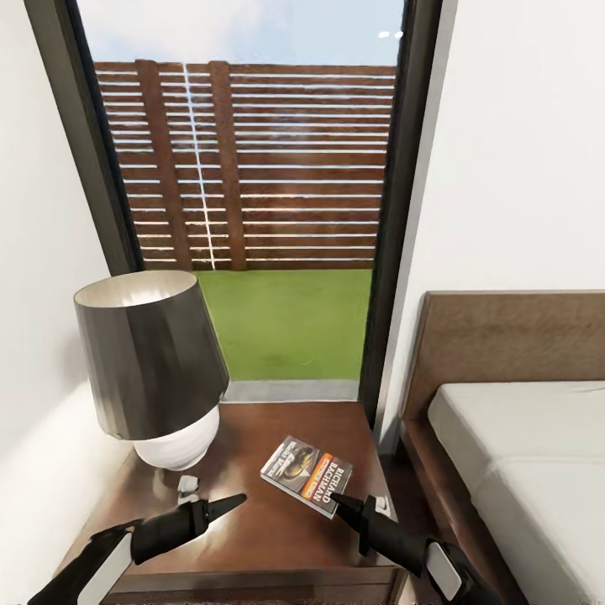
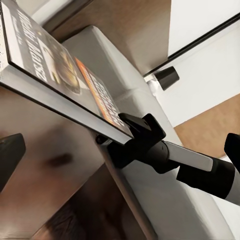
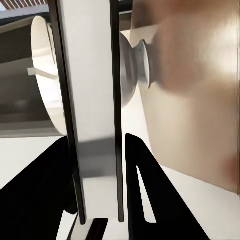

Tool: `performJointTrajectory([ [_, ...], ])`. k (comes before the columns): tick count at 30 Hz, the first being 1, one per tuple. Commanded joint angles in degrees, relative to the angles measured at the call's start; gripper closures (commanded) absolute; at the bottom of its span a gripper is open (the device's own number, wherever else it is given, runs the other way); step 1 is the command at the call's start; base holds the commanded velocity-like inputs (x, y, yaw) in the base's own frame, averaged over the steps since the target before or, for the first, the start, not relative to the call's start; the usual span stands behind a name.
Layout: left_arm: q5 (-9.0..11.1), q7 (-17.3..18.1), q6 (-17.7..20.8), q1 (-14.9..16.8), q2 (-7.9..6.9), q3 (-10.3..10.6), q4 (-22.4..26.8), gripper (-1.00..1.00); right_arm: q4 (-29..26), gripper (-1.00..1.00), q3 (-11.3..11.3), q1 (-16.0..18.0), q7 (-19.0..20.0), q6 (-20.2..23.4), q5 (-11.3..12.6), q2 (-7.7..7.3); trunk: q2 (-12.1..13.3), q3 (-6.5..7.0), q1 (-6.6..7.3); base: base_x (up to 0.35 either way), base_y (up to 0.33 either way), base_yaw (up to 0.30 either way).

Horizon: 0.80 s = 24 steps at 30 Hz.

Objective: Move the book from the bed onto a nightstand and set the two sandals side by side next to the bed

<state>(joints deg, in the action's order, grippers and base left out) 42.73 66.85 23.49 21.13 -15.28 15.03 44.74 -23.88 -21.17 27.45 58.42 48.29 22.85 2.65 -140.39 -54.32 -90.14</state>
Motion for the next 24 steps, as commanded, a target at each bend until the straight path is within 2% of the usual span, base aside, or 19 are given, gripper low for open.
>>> performJointTrajectory([
  [1,0.60,0.00,0.60,0.05,-0.08,0.27,-0.01,-1.00,-0.02,1.00,-0.27,0.03,0.11,0.31,0.00,0.06,-0.44,-0.24,-0.21,0.000,0.000,0.000],
  [13,0.69,0.61,0.61,0.02,0.26,0.27,0.12,-1.00,0.03,1.00,-0.27,0.01,0.03,0.30,-0.17,0.07,-0.84,-0.42,-0.43,0.000,0.000,0.000],
  [15,0.74,0.89,0.68,0.02,1.15,0.27,0.38,-1.00,0.00,1.00,-0.27,0.00,0.03,0.31,-0.21,0.03,-0.84,-0.42,-0.43,0.000,0.000,0.000],
  [20,0.69,1.07,0.98,-0.01,4.52,0.16,1.23,-1.00,0.01,1.00,-0.27,0.03,0.03,0.30,-0.25,0.01,-0.84,-0.42,-0.43,0.000,0.000,0.000],
  [22,0.72,1.09,1.11,-0.01,5.47,0.11,3.13,-1.00,0.02,1.00,-0.27,0.00,0.03,0.31,-0.26,0.02,-0.84,-0.42,-0.43,0.000,0.000,0.000],
  [24,0.79,1.09,1.21,0.01,5.81,0.12,4.47,-1.00,0.03,1.00,-0.27,0.03,0.03,0.31,-0.25,0.06,-0.84,-0.42,-0.43,0.000,0.000,0.000],
])
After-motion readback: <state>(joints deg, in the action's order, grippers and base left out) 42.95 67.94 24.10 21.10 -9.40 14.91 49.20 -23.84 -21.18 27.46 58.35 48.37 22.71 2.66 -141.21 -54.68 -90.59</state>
